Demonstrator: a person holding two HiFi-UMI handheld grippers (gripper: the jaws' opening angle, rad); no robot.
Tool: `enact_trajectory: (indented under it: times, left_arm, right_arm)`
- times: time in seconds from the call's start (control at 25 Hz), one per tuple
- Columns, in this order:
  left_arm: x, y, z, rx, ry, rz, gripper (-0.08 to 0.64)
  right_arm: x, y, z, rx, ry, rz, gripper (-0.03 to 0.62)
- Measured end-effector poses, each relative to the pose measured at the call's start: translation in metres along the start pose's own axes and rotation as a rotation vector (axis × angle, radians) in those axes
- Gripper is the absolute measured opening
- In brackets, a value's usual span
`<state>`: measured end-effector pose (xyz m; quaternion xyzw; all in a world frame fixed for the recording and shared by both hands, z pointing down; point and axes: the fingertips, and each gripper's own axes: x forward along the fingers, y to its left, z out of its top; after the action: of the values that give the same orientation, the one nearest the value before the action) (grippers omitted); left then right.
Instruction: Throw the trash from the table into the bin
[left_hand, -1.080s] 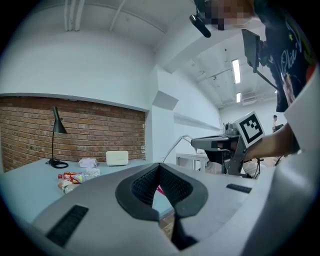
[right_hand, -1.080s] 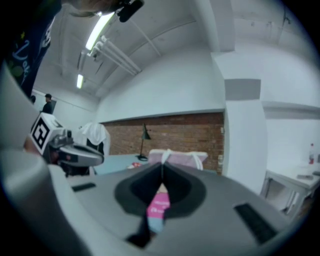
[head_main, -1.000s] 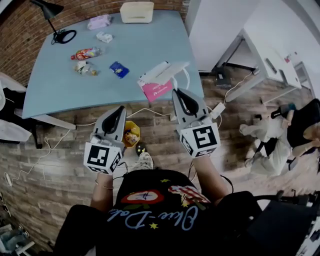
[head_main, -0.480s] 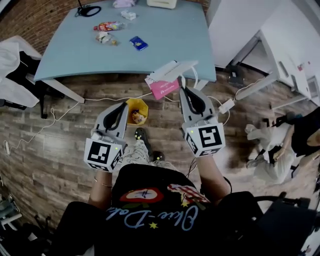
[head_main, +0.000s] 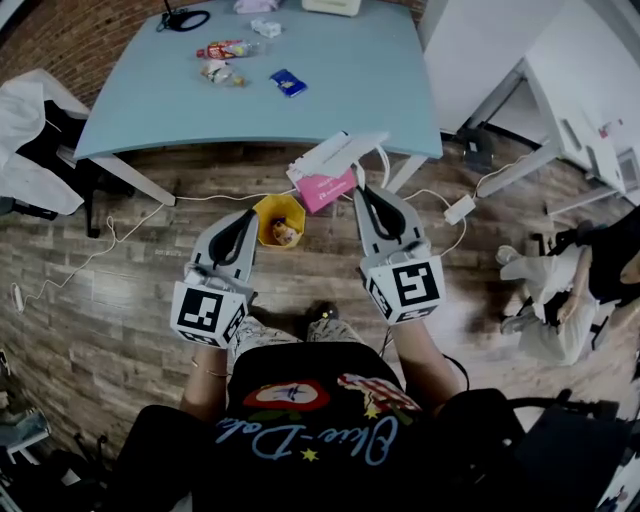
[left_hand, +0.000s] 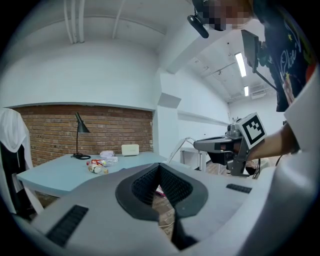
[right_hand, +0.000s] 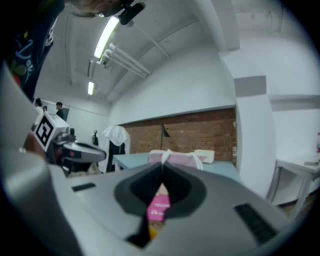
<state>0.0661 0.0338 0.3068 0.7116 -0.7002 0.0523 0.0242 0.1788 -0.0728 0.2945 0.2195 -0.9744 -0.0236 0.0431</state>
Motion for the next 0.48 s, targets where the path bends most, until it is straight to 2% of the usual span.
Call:
enact_trajectory:
  times: [0.2, 0.48]
  left_arm:
    - [-0.006, 0.023, -0.007, -0.010, 0.004, -0.003, 0.008]
    - [-0.004, 0.054, -0.019, -0.020, 0.021, -0.062, 0.008]
  right_arm:
    - [0.015, 0.020, -0.016, 0.019, 0.035, -0.002, 0.011]
    - [0.043, 0.041, -0.045, 0.054, 0.092, -0.022, 0.012]
